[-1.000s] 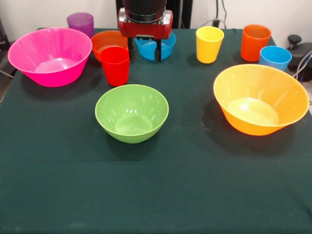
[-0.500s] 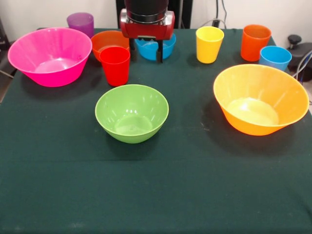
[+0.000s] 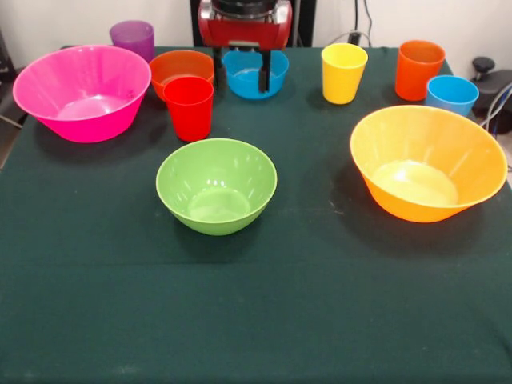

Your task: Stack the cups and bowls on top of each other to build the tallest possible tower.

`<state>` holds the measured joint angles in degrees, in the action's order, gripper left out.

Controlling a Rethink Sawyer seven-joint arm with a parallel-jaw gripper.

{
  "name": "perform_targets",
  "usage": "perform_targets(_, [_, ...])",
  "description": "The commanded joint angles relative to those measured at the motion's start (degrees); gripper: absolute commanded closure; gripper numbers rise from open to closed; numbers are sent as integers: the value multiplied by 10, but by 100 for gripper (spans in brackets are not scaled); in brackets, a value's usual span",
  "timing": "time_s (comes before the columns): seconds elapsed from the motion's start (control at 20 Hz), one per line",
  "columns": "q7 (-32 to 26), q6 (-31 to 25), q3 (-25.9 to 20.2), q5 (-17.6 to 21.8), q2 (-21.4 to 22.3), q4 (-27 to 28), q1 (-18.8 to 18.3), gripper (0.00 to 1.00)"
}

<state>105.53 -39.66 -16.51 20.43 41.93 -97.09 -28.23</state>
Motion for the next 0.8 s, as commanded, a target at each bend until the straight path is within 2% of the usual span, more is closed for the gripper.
perform_targets(0.05, [-23, -55, -26, -17, 57, -34, 0, 0])
perform_targets(0.5, [-28, -70, -25, -22, 57, -24, 1, 0])
perform_targets(0.8, [-10, -9, -19, -3, 29, -36, 1, 0])
